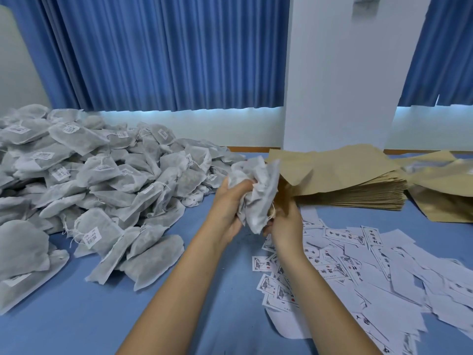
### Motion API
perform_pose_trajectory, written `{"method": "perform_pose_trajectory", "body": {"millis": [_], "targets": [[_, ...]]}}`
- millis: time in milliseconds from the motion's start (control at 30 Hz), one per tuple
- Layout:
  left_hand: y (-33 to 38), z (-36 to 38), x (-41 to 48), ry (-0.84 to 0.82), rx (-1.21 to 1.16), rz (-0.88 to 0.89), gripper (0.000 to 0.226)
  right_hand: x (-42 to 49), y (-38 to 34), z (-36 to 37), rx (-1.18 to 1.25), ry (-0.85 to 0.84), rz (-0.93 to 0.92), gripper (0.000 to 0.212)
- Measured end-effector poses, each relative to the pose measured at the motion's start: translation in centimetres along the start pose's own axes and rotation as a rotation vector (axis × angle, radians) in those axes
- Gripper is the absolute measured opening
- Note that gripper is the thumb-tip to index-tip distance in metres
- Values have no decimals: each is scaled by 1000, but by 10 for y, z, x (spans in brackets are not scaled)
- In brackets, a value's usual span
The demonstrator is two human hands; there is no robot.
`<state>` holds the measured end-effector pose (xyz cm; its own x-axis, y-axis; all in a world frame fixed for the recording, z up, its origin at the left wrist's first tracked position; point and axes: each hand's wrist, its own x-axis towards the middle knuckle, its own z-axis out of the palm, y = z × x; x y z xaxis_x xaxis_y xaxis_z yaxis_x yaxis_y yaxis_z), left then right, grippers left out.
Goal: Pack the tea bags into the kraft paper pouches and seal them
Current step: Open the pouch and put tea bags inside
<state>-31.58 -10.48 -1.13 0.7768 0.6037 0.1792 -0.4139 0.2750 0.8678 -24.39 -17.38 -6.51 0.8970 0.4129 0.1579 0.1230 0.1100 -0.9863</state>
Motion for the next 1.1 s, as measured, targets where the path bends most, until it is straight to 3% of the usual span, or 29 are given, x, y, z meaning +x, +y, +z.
{"method": "perform_pose_trajectory", "body": {"millis": [100,133,200,267,333,367,400,467,533,567,633,700,767,800,833,867,933,967,1100], "targets": [[2,10,6,32,580,216,31,-1,-1,7,34,14,51,17],[1,13,13,-30,840,196,25,0,-1,9,47,16,108,20],[-1,15,27,-143,1346,-19,27,-5,4,10,47,-11,213,26],[-4,6,42,-50,1636,-119,34,-20,5,16,128,-57,197,25],[-9,1,47,82,1694,-75,38,-30,6,27,181,-103,91,52],[-8,2,45,72,1671,-114,34,-33,7,31,203,-116,67,65],[-3,9,38,-32,1713,-253,26,-34,7,33,245,-119,79,71],[-1,14,28,-163,1646,-560,36,-28,9,33,366,-79,161,69],[-2,15,21,-315,1623,-576,44,-20,11,27,413,-30,242,65],[-2,14,17,-347,1677,-504,43,-18,12,25,423,-18,258,60],[-3,7,1,-206,1777,-174,33,-16,12,21,451,-11,267,49],[-5,-5,-26,27,1729,235,24,-16,12,19,485,-28,270,44],[-1,-24,-47,409,1695,500,18,-15,10,18,504,-22,298,43],[3,-37,-54,620,1788,485,18,-15,9,17,503,-16,313,43],[4,-53,-61,771,1891,291,28,-15,8,16,500,-15,323,43],[5,-68,-66,837,1940,-26,47,-16,8,15,496,-19,331,44],[1,-96,-71,779,1863,-509,78,-18,7,15,503,-32,334,45],[-5,-106,-73,738,1838,-606,83,-17,6,15,509,-31,332,44],[-23,-123,-75,805,2008,-386,65,-17,4,15,499,-35,321,35]]}}
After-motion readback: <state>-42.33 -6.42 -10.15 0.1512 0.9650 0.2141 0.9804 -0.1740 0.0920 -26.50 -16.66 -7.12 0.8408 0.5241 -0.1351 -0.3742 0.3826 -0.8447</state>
